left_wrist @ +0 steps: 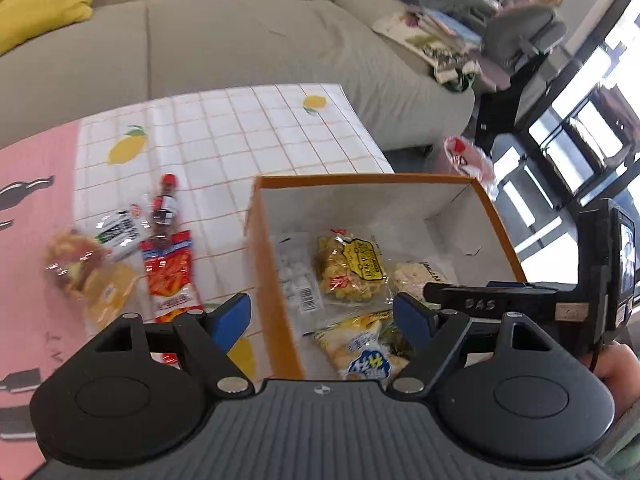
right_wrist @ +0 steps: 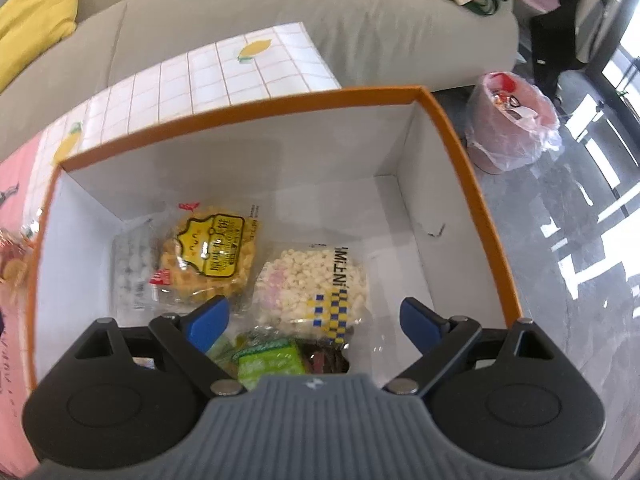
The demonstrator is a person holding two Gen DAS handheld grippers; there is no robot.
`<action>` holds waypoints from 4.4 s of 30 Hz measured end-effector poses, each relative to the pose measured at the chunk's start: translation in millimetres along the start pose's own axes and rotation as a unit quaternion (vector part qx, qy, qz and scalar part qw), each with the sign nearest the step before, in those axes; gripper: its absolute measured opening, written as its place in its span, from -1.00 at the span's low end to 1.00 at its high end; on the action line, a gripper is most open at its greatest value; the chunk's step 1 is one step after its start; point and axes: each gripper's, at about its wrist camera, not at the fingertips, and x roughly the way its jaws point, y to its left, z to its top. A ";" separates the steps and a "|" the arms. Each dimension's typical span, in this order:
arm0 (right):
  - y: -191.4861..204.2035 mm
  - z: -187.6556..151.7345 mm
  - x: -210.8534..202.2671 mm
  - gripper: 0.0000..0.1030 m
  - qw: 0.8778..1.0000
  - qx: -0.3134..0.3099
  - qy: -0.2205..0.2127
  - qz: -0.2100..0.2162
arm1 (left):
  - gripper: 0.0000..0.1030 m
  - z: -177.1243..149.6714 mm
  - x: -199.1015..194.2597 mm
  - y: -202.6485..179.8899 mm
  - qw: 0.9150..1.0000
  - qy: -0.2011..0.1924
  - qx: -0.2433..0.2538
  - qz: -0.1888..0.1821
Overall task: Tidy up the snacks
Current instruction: 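Open both tools to release the packs inside the box, then withdraw both tools from the box back over the table, then move the left tool toward the clear mixed-nut bag while the right tool moves over the red spicy-strip bag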
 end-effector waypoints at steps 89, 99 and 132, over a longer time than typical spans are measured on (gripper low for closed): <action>255.7 -95.4 70.6 0.34 0.963 -0.216 -0.145 0.068 | 0.76 -40.3 67.7 177.0 0.989 -0.023 -0.126 0.068; 252.4 -96.4 79.7 0.18 0.968 -0.201 -0.130 0.076 | 0.01 -37.9 74.7 179.1 0.987 -0.016 -0.124 0.099; 258.9 -89.7 54.0 -0.13 0.956 -0.185 -0.164 0.158 | 0.15 -72.5 10.7 203.7 0.979 -0.011 -0.169 0.110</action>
